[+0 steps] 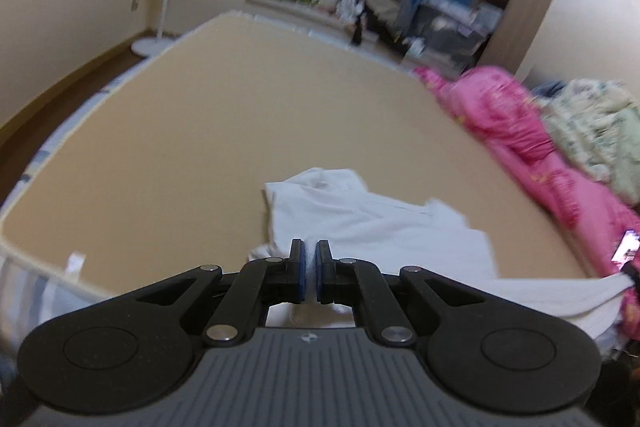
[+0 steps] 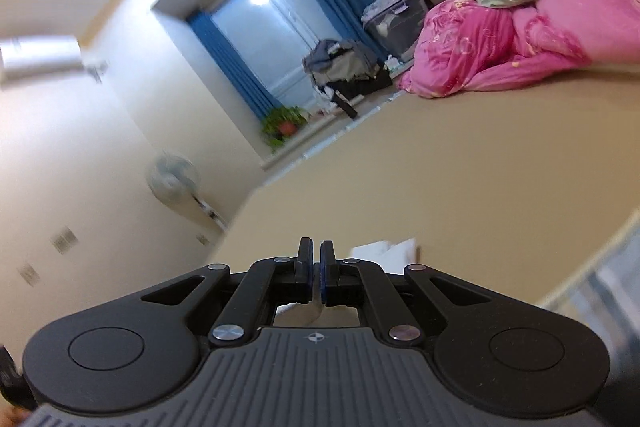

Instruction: Fold small clothes

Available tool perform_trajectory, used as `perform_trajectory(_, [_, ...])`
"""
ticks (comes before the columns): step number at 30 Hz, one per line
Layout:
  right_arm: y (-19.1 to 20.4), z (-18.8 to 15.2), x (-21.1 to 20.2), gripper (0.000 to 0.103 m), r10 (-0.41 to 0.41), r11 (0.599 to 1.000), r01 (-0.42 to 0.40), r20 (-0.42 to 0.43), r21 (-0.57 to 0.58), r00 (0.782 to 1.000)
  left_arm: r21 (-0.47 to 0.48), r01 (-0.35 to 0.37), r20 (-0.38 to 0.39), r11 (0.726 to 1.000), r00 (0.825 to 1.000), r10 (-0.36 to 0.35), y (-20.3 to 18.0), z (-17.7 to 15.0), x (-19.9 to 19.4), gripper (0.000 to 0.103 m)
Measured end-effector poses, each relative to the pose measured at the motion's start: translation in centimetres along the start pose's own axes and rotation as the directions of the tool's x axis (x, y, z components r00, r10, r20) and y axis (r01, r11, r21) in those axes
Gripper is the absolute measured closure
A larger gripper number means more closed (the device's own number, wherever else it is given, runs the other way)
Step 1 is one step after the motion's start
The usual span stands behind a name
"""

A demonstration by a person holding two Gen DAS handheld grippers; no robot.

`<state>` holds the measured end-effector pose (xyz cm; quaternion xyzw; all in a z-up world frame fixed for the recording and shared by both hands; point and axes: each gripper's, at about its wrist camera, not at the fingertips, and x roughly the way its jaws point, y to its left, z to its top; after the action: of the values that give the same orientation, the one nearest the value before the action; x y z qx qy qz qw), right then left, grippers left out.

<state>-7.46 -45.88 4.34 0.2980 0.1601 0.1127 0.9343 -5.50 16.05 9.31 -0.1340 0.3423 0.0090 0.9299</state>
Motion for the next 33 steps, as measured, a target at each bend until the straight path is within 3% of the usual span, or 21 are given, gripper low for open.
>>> perform_trajectory(3, [0.3,1.9,10.1,0.103,-0.130,0.984,0.121,-0.059,-0.134,0.990,0.029,-0.083,-0.089,0.996,0.992,0.085,1.3,4.2,9.8,0.097])
perform_trajectory(5, [-0.3,3.0,16.6,0.103,-0.239,0.961,0.220,-0.107,-0.164,0.965,0.049,-0.183,-0.129,0.982,0.974,0.188,1.9,7.0,14.8,0.096])
perform_trajectory(7, [-1.5,3.9,21.1,0.099,-0.312,0.942,0.287,-0.141,-0.177,0.940,0.009,-0.132,-0.127,0.991,0.983,0.132,3.2,8.7,16.9,0.082])
perform_trajectory(9, [-2.5,3.9,22.8,0.099,-0.352,0.932,0.331,-0.149,-0.149,0.924,-0.071,-0.106,-0.094,0.992,0.991,0.099,4.8,8.5,17.3,0.078])
perform_trajectory(10, [-2.9,3.2,22.9,0.099,-0.339,0.937,0.320,-0.151,-0.138,0.929,-0.094,-0.094,-0.083,0.991,0.993,0.086,5.6,7.7,17.3,0.077])
perform_trajectory(11, [-3.2,1.8,23.0,0.099,-0.312,0.946,0.290,-0.163,-0.145,0.936,-0.097,-0.099,-0.129,0.990,0.988,0.086,6.4,6.7,17.8,0.077])
perform_trajectory(12, [-3.6,0.5,23.0,0.099,-0.294,0.950,0.265,-0.195,-0.163,0.936,-0.084,-0.136,-0.207,0.987,0.971,0.117,6.8,6.3,18.5,0.078])
perform_trajectory(13, [-3.7,-0.2,24.1,0.098,-0.329,0.940,0.279,-0.307,-0.196,0.893,-0.070,-0.144,-0.209,0.987,0.970,0.126,7.1,6.0,18.4,0.078])
perform_trajectory(15, [-2.7,-0.7,24.5,0.098,-0.284,0.944,0.210,-0.300,-0.256,0.911,-0.017,-0.136,-0.196,0.991,0.972,0.130,7.0,6.2,18.6,0.074])
perform_trajectory(16, [-2.1,-1.0,25.0,0.093,-0.273,0.936,0.182,-0.295,-0.301,0.916,0.015,-0.121,-0.201,0.992,0.972,0.122,6.9,6.3,19.0,0.069])
perform_trajectory(18, [-1.9,-2.1,26.9,0.086,-0.293,0.918,0.154,-0.362,-0.366,0.885,0.056,-0.095,-0.243,0.994,0.964,0.106,6.8,6.2,20.1,0.066])
perform_trajectory(20, [-2.1,-3.0,28.6,0.086,-0.312,0.909,0.135,-0.429,-0.394,0.848,0.075,-0.065,-0.271,0.995,0.959,0.083,6.8,6.3,21.1,0.066])
perform_trajectory(24, [-2.0,-4.0,30.8,0.073,-0.327,0.900,0.114,-0.481,-0.420,0.813,0.139,-0.006,-0.283,0.990,0.958,0.045,5.1,6.0,22.1,0.046])
perform_trajectory(29, [-1.0,-6.6,31.2,0.073,-0.379,0.875,0.134,-0.486,-0.465,0.787,0.204,0.001,-0.255,0.979,0.965,0.052,3.2,5.3,23.6,0.050])
perform_trajectory(30, [-1.1,-6.4,31.1,0.073,-0.389,0.868,0.138,-0.479,-0.477,0.787,0.202,0.001,-0.246,0.979,0.968,0.050,3.0,5.4,23.9,0.062])
perform_trajectory(31, [-1.3,-6.4,31.0,0.084,-0.390,0.865,0.137,-0.476,-0.482,0.788,0.202,0.002,-0.236,0.979,0.971,0.047,2.8,5.6,24.2,0.075])
perform_trajectory(32, [-1.2,-6.4,30.9,0.096,-0.380,0.867,0.127,-0.475,-0.482,0.794,0.200,0.006,-0.230,0.980,0.972,0.041,2.8,5.7,24.2,0.079])
perform_trajectory(33, [-1.0,-6.3,30.8,0.098,-0.362,0.870,0.109,-0.472,-0.482,0.803,0.198,0.018,-0.226,0.980,0.974,0.028,2.6,5.8,24.3,0.085])
